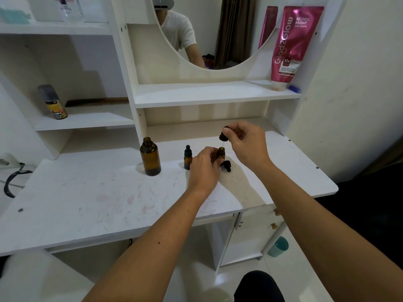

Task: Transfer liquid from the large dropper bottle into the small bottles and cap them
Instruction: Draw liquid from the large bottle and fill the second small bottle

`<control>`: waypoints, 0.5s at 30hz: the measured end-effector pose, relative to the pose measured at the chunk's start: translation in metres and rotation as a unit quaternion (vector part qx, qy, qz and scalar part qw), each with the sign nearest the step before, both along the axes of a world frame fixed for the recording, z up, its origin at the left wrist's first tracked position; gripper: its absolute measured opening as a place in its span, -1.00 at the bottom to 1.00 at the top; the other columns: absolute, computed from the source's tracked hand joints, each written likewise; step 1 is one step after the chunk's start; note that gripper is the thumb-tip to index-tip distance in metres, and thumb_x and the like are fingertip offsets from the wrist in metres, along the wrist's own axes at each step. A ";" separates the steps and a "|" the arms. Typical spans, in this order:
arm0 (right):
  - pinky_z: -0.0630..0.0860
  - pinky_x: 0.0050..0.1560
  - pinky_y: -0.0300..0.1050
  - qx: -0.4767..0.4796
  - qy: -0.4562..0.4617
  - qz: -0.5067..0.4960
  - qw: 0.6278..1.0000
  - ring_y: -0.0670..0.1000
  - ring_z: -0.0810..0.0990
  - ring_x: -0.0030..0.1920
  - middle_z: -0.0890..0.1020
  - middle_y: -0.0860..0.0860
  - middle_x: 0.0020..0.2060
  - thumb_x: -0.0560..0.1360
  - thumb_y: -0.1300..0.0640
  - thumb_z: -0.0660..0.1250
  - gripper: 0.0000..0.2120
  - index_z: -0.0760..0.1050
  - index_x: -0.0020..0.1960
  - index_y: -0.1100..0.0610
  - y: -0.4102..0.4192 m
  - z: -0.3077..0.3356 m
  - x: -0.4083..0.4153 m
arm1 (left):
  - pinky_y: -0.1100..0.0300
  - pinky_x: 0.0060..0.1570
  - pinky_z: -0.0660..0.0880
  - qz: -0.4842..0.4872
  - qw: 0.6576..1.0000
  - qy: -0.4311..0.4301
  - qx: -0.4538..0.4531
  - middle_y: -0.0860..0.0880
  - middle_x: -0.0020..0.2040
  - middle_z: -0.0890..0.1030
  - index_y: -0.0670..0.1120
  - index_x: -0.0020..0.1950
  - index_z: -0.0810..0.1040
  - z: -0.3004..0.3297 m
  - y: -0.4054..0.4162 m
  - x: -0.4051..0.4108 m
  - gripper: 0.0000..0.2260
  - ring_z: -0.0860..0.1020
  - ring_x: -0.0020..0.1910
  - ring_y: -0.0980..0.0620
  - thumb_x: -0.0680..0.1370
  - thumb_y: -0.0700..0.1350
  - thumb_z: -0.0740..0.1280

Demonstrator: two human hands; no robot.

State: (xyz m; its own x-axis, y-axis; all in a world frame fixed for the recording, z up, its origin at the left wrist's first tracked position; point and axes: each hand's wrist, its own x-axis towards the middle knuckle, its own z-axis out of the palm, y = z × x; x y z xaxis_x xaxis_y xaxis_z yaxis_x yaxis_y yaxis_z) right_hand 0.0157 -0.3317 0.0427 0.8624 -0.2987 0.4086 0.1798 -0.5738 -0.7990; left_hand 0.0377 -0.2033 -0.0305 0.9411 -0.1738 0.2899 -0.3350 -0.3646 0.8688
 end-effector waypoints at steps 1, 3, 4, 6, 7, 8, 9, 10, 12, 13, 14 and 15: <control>0.55 -0.04 -0.41 0.001 -0.002 0.005 1.000 -0.24 0.71 -0.15 0.76 -0.11 -0.19 0.63 0.14 0.41 -0.90 0.69 0.03 0.14 0.000 -0.001 -0.001 | 0.18 0.15 0.57 -0.001 1.000 -0.001 0.001 0.19 -0.07 0.62 -0.10 0.20 0.60 0.000 0.000 0.000 -0.87 0.62 0.03 0.14 0.66 -0.17 0.35; 0.59 0.02 -0.36 0.005 -0.006 0.008 1.000 -0.19 0.73 -0.09 0.77 -0.10 -0.16 0.63 0.14 0.40 -0.88 0.69 0.09 0.15 0.000 -0.001 -0.004 | 0.14 0.19 0.57 -0.003 1.000 -0.007 0.008 0.12 0.01 0.66 -0.10 0.22 0.61 0.000 0.001 -0.002 -0.84 0.62 0.08 0.12 0.66 -0.15 0.35; 0.58 0.03 -0.37 0.008 -0.011 0.005 1.000 -0.19 0.73 -0.08 0.77 -0.09 -0.15 0.63 0.14 0.40 -0.88 0.68 0.10 0.15 0.000 0.000 -0.006 | 0.11 0.22 0.56 -0.004 1.000 -0.012 0.014 0.07 0.08 0.67 -0.10 0.25 0.60 0.000 0.001 -0.003 -0.82 0.62 0.13 0.10 0.66 -0.14 0.35; 0.57 0.02 -0.38 0.011 -0.019 -0.005 1.000 -0.19 0.73 -0.07 0.77 -0.10 -0.13 0.64 0.13 0.39 -0.87 0.68 0.11 0.14 0.000 0.005 -0.008 | 0.09 0.28 0.54 -0.005 0.999 -0.018 0.026 0.00 0.19 0.66 -0.11 0.32 0.58 0.000 0.004 -0.006 -0.76 0.60 0.21 0.06 0.66 -0.12 0.35; 0.57 -0.01 -0.38 0.012 -0.021 -0.010 1.000 -0.20 0.72 -0.07 0.77 -0.11 -0.12 0.64 0.11 0.39 -0.86 0.68 0.12 0.13 0.000 0.009 -0.010 | 0.08 0.29 0.53 -0.004 0.999 -0.017 0.028 -0.01 0.23 0.65 -0.11 0.36 0.56 0.000 0.005 -0.008 -0.72 0.59 0.23 0.05 0.66 -0.11 0.35; 0.56 -0.07 -0.39 0.012 -0.022 -0.015 1.000 -0.21 0.71 -0.09 0.77 -0.11 -0.12 0.64 0.09 0.40 -0.86 0.68 0.13 0.12 0.000 0.013 -0.011 | 0.08 0.30 0.53 -0.002 1.000 -0.014 0.025 -0.02 0.26 0.64 -0.11 0.39 0.54 0.000 0.007 -0.010 -0.69 0.59 0.25 0.04 0.65 -0.09 0.36; 0.53 -0.17 -0.42 0.010 -0.024 -0.019 0.999 -0.24 0.69 -0.15 0.77 -0.12 -0.11 0.64 0.07 0.40 -0.85 0.68 0.13 0.10 0.000 0.017 -0.012 | 0.08 0.32 0.53 0.000 1.000 -0.009 0.016 -0.02 0.29 0.63 -0.11 0.41 0.53 0.000 0.008 -0.012 -0.67 0.58 0.27 0.05 0.65 -0.08 0.37; 0.49 -0.28 -0.47 0.005 -0.026 -0.021 0.999 -0.27 0.67 -0.21 0.77 -0.12 -0.11 0.64 0.07 0.40 -0.85 0.67 0.14 0.10 0.000 0.020 -0.014 | 0.08 0.32 0.53 0.002 1.000 -0.003 0.002 -0.02 0.30 0.62 -0.11 0.42 0.52 -0.001 0.010 -0.014 -0.65 0.58 0.27 0.06 0.64 -0.08 0.38; 0.52 -0.26 -0.46 0.000 -0.034 -0.023 0.999 -0.27 0.66 -0.20 0.76 -0.11 -0.10 0.64 0.07 0.40 -0.85 0.67 0.15 0.09 0.001 0.027 -0.018 | 0.12 0.32 0.53 0.004 0.999 0.013 -0.030 -0.02 0.31 0.62 -0.11 0.43 0.52 0.000 0.016 -0.018 -0.64 0.59 0.25 0.08 0.63 -0.10 0.40; 0.59 -0.13 -0.38 -0.002 -0.041 -0.025 0.999 -0.23 0.69 -0.13 0.77 -0.10 -0.09 0.64 0.06 0.40 -0.84 0.67 0.16 0.09 0.001 0.031 -0.020 | 0.16 0.30 0.54 0.003 0.999 0.022 -0.045 -0.01 0.30 0.62 -0.10 0.42 0.52 0.000 0.019 -0.020 -0.63 0.60 0.24 0.10 0.62 -0.10 0.41; 0.62 0.01 -0.30 -0.007 -0.049 -0.028 0.998 -0.19 0.71 -0.05 0.77 -0.09 -0.07 0.64 0.06 0.40 -0.84 0.67 0.16 0.09 0.001 0.034 -0.022 | 0.20 0.28 0.54 0.000 0.998 0.030 -0.058 -0.01 0.28 0.63 -0.09 0.41 0.52 0.000 0.024 -0.023 -0.63 0.60 0.22 0.11 0.62 -0.10 0.42; 0.62 0.09 -0.27 -0.013 -0.057 -0.031 0.998 -0.17 0.72 -0.01 0.76 -0.09 -0.07 0.64 0.07 0.41 -0.84 0.68 0.17 0.09 0.001 0.037 -0.024 | 0.24 0.26 0.54 -0.005 0.997 0.036 -0.067 0.01 0.26 0.64 -0.07 0.41 0.52 0.000 0.028 -0.026 -0.64 0.60 0.20 0.13 0.61 -0.10 0.43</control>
State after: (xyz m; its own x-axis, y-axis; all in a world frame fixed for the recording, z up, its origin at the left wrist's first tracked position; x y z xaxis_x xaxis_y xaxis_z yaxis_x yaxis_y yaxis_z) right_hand -0.0082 -0.3305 0.0802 0.7900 -0.3384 0.5113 0.2325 -0.6062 -0.7606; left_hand 0.0114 -0.1749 -0.0308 0.9591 -0.1463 0.2423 -0.2720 -0.2400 0.9319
